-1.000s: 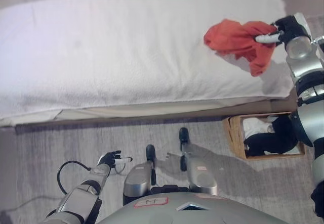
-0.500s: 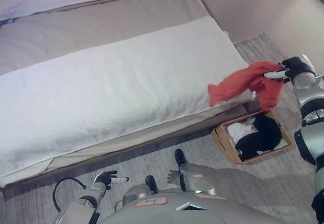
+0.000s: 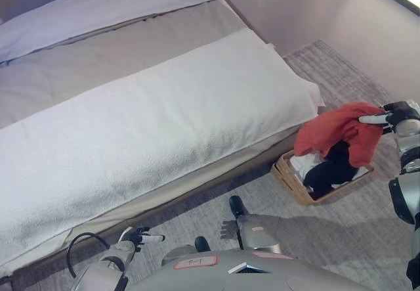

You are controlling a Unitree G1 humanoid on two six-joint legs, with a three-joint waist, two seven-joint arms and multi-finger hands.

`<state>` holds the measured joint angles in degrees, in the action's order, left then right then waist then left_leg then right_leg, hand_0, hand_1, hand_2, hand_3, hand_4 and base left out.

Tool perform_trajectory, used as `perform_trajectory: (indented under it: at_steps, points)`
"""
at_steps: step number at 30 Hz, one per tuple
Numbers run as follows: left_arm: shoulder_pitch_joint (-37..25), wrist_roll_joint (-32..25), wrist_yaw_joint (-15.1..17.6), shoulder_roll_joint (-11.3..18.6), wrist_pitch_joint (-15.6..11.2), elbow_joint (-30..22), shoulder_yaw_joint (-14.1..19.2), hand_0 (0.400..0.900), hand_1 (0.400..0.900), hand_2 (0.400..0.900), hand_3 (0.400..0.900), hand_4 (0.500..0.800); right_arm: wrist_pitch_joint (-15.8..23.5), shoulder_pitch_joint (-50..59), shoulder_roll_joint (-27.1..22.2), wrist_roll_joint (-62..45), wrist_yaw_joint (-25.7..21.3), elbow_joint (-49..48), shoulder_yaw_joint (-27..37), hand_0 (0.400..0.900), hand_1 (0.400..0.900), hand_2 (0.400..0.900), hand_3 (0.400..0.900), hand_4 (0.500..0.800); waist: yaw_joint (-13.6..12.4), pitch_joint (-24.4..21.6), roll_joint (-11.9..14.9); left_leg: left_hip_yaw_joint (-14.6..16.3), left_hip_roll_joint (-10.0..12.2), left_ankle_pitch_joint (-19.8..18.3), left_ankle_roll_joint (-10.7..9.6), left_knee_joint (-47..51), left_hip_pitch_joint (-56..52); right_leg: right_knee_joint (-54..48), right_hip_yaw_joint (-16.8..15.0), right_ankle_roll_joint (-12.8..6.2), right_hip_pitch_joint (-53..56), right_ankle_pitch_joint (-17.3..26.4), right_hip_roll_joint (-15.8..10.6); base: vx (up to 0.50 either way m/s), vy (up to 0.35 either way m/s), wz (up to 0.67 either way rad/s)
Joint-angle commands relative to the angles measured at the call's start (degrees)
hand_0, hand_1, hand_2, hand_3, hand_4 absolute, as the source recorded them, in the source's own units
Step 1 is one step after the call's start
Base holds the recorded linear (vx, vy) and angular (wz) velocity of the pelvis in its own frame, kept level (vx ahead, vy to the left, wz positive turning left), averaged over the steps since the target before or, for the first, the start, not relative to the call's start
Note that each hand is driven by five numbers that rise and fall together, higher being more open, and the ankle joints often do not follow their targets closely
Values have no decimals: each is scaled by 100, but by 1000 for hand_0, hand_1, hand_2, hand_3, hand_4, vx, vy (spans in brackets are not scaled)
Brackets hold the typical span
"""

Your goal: Put the clothes on the bed into the basket.

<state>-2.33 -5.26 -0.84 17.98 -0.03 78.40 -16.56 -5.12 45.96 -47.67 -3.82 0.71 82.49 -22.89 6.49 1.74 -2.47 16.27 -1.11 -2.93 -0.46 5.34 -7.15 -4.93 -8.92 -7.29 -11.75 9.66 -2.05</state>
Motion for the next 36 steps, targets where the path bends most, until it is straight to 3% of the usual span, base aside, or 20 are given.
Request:
perform_trajectory:
  at_steps: [1, 8, 9, 10, 32, 36]
  points:
    - [-2, 126, 10, 385, -22, 264, 50, 900, 900, 900, 900, 800, 262, 544, -645, -19, -231, 60, -13, 400, 400, 400, 400, 500, 38, -164, -27, -402, 144, -578, -66, -409, -33, 415, -79, -358, 127, -193, -290, -8, -10, -7]
    - [37, 148, 27, 332, -8, 272, 63, 900, 900, 900, 900, 800, 260, 474, -609, 20, -281, 39, 29, 400, 400, 400, 400, 500, 38, -138, -30, -345, 160, -560, -78, -397, -24, 362, -113, -348, 118, -155, -270, -9, -10, -8]
    - [37, 148, 27, 333, -8, 272, 62, 900, 900, 900, 900, 800, 259, 472, -609, 20, -282, 38, 32, 563, 563, 563, 563, 598, 37, -137, -29, -345, 160, -561, -78, -399, -25, 362, -113, -347, 119, -155, -270, -2, -12, -3]
    - [42, 121, 29, 321, -10, 259, 67, 900, 900, 900, 900, 800, 262, 458, -609, -4, -324, 20, 64, 900, 900, 900, 900, 800, 34, -134, -29, -346, 161, -560, -79, -404, -21, 358, -111, -344, 124, -156, -272, 0, 0, 0]
    - [-29, 183, 80, 270, 13, 241, 42, 900, 900, 900, 900, 800, 252, -179, -485, -100, -269, -19, 410, 900, 900, 900, 900, 800, -86, -110, 67, -559, 216, -507, -131, -385, 20, 319, 116, -235, 243, -218, -326, -1, -7, 6]
    - [-68, 139, 119, 293, 11, 214, 145, 900, 900, 900, 900, 800, 294, -841, -142, -304, -309, -92, 808, 900, 900, 900, 900, 800, -118, -77, 82, -622, 232, -467, -139, -371, 57, 304, 169, -221, 238, -225, -330, -23, -4, 8]
